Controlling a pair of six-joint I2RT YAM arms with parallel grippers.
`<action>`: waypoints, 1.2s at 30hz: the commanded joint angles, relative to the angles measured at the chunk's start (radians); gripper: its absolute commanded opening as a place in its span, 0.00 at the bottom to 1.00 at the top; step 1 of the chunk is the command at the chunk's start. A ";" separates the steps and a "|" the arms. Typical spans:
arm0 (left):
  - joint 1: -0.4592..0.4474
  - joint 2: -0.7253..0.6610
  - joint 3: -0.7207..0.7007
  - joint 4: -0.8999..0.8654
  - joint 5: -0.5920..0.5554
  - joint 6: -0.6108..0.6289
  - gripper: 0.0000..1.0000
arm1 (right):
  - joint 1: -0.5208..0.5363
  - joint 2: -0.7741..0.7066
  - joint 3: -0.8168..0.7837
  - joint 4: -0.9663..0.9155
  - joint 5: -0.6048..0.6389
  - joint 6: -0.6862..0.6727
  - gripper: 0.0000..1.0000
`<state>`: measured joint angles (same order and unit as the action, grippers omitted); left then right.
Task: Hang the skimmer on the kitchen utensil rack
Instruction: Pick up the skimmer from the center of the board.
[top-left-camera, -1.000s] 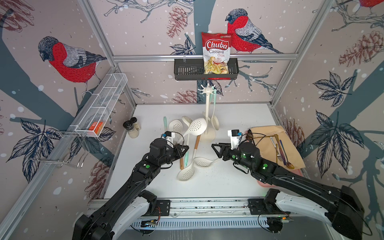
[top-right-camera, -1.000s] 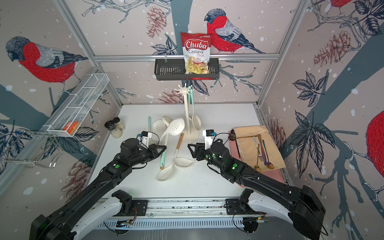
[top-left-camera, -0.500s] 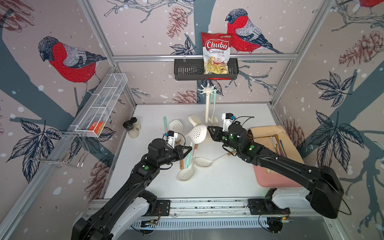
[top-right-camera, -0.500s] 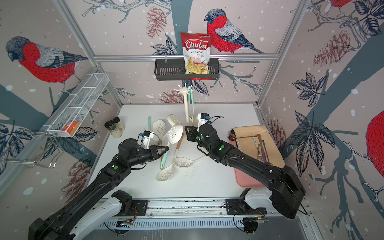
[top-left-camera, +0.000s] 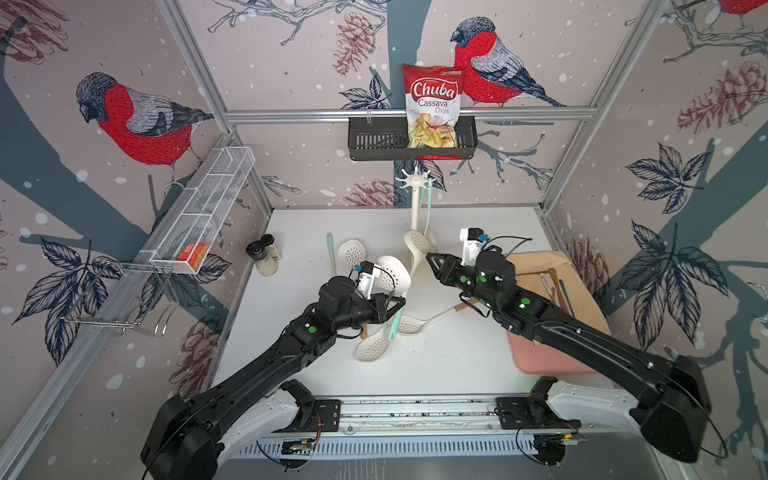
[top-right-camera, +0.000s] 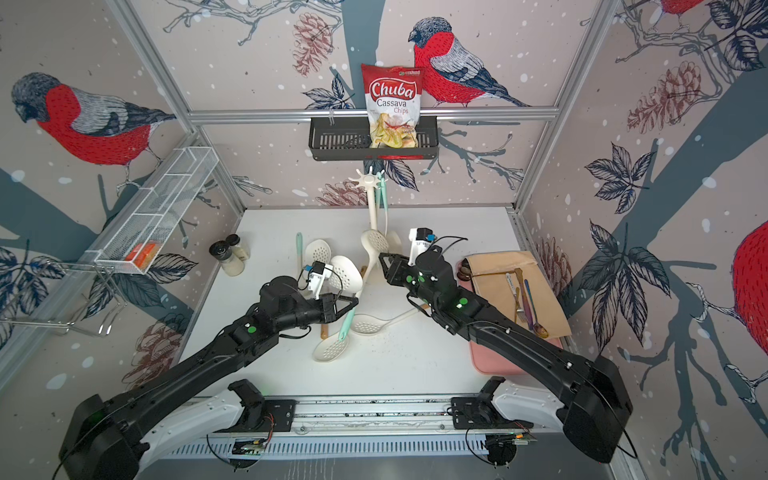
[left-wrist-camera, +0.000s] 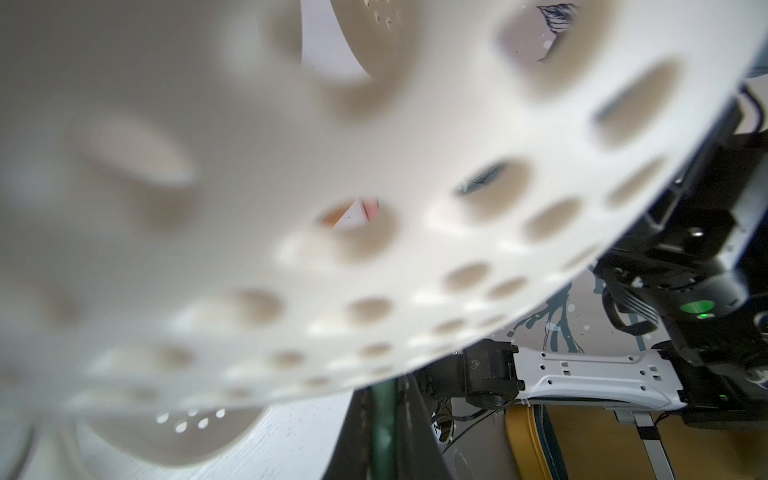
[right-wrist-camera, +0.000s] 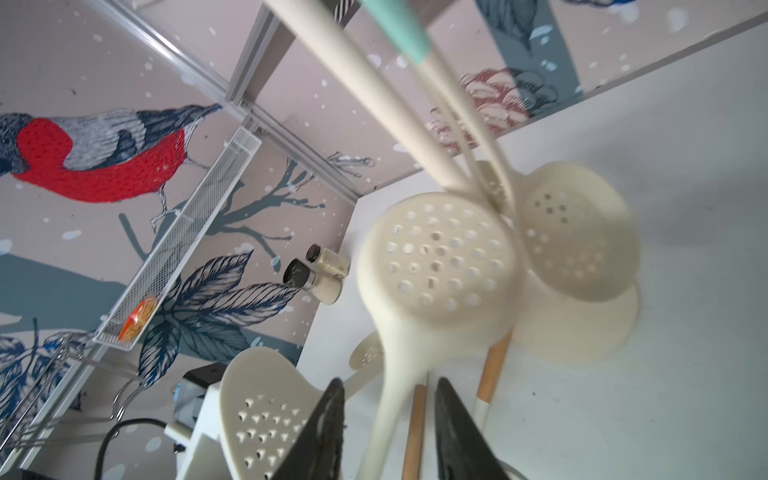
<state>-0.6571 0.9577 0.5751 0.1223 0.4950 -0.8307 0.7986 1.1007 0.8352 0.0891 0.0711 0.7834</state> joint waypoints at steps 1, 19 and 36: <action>-0.004 0.012 -0.009 0.162 0.044 0.002 0.00 | -0.032 -0.073 -0.037 -0.100 0.007 -0.025 0.52; -0.143 0.141 0.161 0.025 -0.034 0.188 0.00 | -0.040 -0.073 -0.108 0.077 -0.251 0.117 0.60; -0.277 0.220 0.373 -0.336 -0.378 0.409 0.00 | -0.057 -0.065 -0.083 0.034 -0.209 0.127 0.24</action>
<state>-0.9283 1.1763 0.9363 -0.1867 0.1658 -0.4599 0.7444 1.0344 0.7422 0.1028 -0.1410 0.9009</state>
